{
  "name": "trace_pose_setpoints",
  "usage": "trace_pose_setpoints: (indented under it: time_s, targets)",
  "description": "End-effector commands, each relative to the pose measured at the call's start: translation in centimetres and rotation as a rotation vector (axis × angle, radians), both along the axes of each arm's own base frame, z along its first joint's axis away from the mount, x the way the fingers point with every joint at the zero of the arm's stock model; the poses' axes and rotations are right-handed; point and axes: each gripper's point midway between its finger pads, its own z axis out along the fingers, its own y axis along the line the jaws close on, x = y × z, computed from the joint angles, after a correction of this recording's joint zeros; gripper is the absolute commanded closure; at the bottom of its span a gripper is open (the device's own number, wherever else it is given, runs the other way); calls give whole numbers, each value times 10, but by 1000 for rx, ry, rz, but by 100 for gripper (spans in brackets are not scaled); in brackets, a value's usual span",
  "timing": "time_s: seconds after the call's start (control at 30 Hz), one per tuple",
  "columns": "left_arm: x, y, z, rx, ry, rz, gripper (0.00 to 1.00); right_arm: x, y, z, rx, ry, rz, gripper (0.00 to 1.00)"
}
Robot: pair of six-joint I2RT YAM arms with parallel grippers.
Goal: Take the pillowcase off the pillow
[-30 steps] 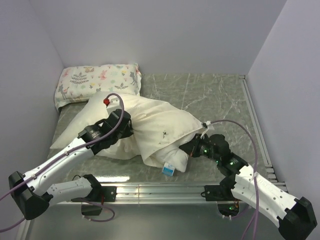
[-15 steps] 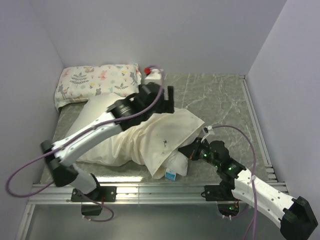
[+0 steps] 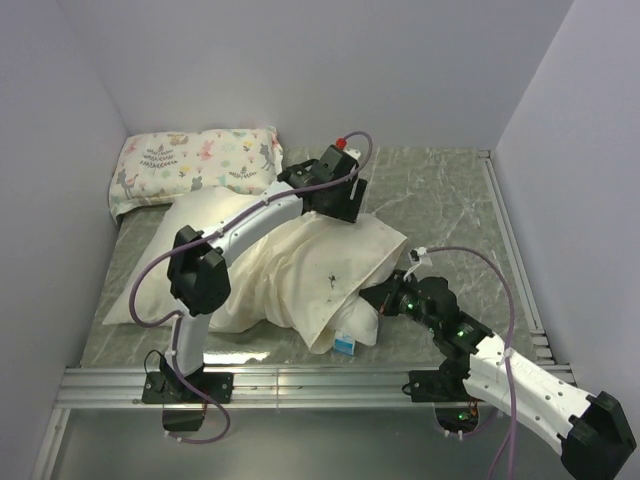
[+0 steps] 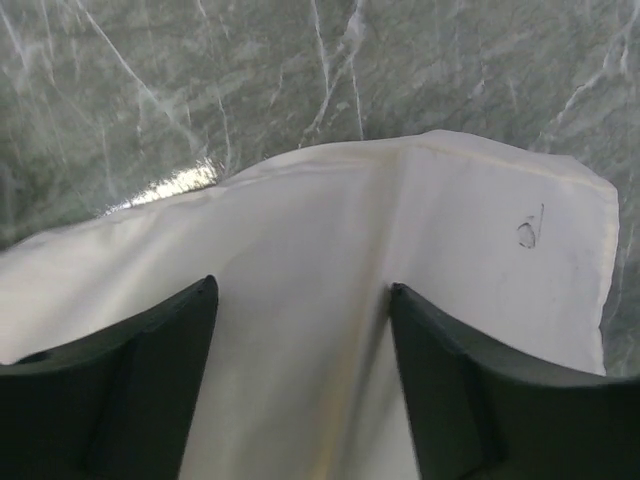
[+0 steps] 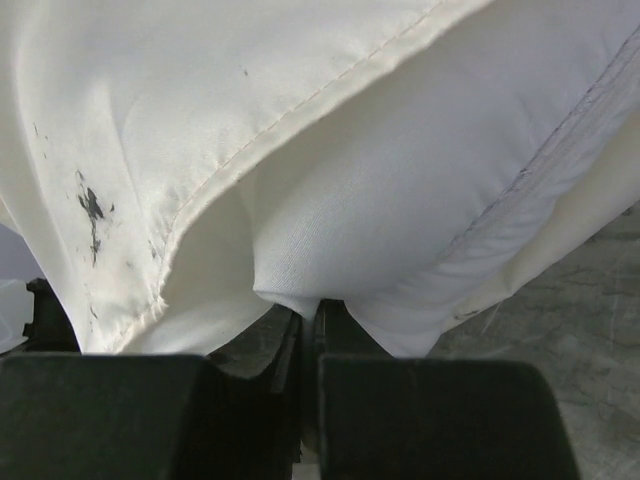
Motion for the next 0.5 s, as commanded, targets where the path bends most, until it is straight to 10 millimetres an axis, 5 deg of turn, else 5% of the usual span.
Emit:
trace_pose_setpoints:
  time_s: [0.0,0.07,0.1,0.2,0.47]
  targets:
    - [6,-7,30,-48,-26,-66,29,10,-9,1,-80,-3,-51,100]
    - [13,1,27,-26,-20,-46,50,12,-10,6,-90,-10,-56,100]
    - [15,4,24,-14,-18,-42,76,14,-14,5,-111,-10,-77,100]
    - [28,20,24,-3,-29,15,100,20,-17,18,-130,-37,-95,100]
    - [75,84,43,-17,-90,233,100,25,-27,34,-163,-63,-132,100]
